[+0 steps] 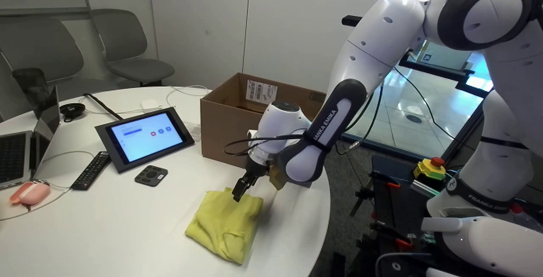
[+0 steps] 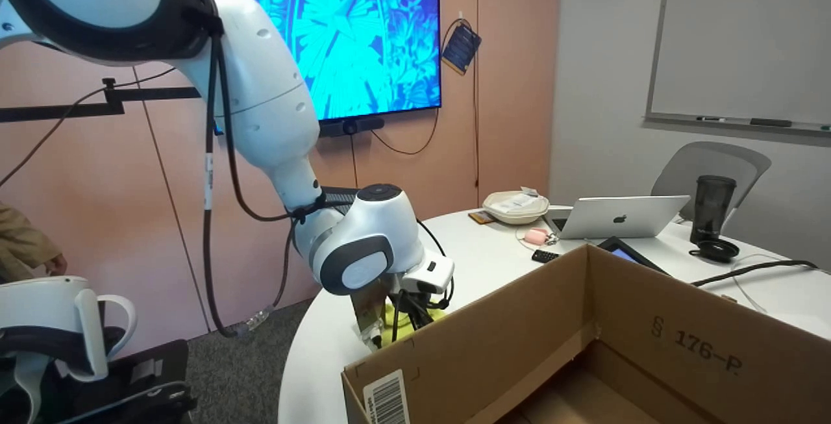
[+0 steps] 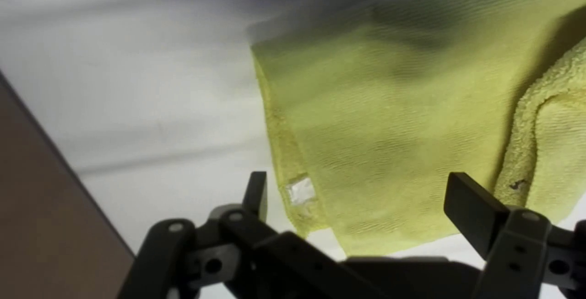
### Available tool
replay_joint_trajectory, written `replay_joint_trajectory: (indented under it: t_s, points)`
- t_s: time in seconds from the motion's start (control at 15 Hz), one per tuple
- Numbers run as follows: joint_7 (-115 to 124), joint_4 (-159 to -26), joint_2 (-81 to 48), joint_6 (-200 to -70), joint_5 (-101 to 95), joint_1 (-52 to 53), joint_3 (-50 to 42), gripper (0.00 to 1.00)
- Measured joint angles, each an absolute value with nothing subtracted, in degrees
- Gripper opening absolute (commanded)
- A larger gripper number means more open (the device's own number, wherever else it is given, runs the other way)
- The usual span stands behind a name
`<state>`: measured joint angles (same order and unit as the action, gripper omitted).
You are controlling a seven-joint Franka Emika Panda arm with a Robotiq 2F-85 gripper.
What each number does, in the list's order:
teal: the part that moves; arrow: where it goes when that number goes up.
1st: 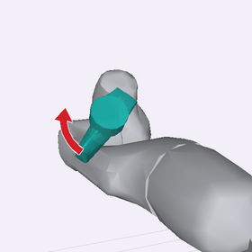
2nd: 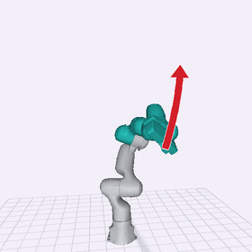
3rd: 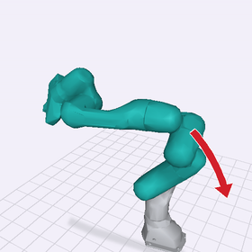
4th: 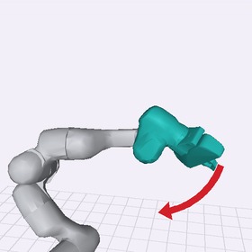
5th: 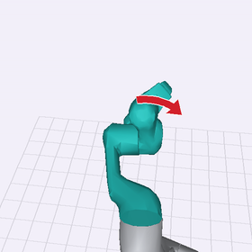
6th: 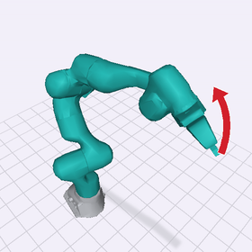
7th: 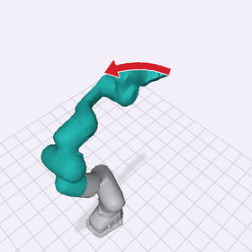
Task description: Put the marker in the towel, fold it then put it in the box
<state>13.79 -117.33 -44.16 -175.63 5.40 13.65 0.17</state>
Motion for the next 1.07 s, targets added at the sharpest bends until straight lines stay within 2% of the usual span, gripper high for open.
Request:
replay_joint_trajectory:
  t_s: [0.73,1.07]
  points:
    - [26.53,-122.64,-42.38,-169.71,5.56,23.72,-9.10,1.00]
    - [31.66,-122.56,-43.11,-167.94,7.60,24.50,-9.11,1.00]
